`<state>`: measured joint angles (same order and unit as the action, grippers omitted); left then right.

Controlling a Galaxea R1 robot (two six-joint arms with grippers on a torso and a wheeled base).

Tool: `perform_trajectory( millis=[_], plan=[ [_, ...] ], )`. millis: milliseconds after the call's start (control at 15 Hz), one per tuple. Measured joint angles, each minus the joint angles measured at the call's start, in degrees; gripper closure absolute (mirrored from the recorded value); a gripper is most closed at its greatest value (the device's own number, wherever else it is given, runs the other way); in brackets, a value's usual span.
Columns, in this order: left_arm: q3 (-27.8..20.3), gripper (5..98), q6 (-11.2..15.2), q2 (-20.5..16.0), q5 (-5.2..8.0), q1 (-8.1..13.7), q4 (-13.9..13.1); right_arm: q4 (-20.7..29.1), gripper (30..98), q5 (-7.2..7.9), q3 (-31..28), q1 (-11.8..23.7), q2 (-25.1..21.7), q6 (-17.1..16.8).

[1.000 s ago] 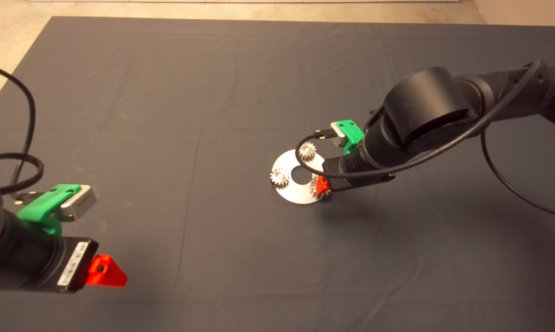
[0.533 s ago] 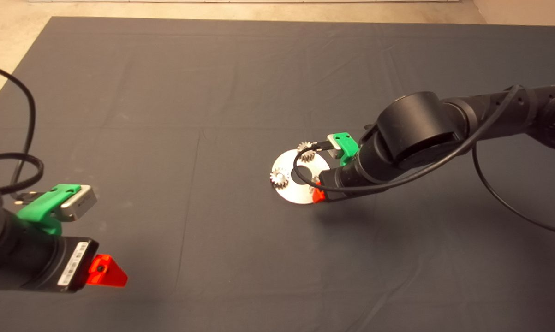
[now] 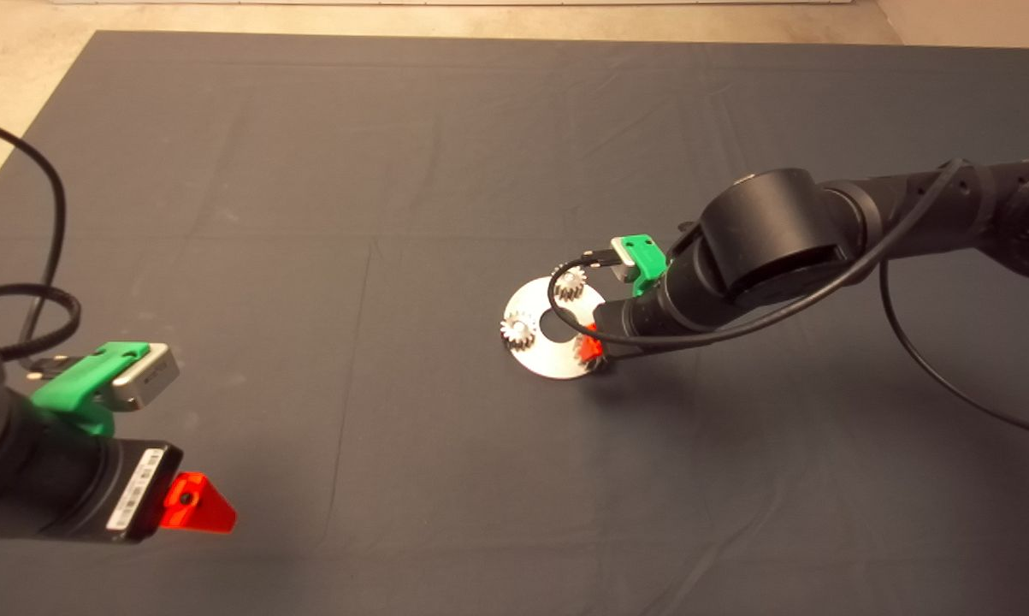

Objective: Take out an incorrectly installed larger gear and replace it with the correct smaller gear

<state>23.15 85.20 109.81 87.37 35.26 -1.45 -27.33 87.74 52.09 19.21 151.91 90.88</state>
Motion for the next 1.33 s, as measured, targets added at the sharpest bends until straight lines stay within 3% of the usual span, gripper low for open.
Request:
perform_trajectory(
  millis=[1333],
  plan=[
    [0.00,5.4,-0.02,0.02,0.00,0.00,0.00,-4.25,45.3,-0.02,2.76,-0.88,2.72,-0.22]
  ],
)
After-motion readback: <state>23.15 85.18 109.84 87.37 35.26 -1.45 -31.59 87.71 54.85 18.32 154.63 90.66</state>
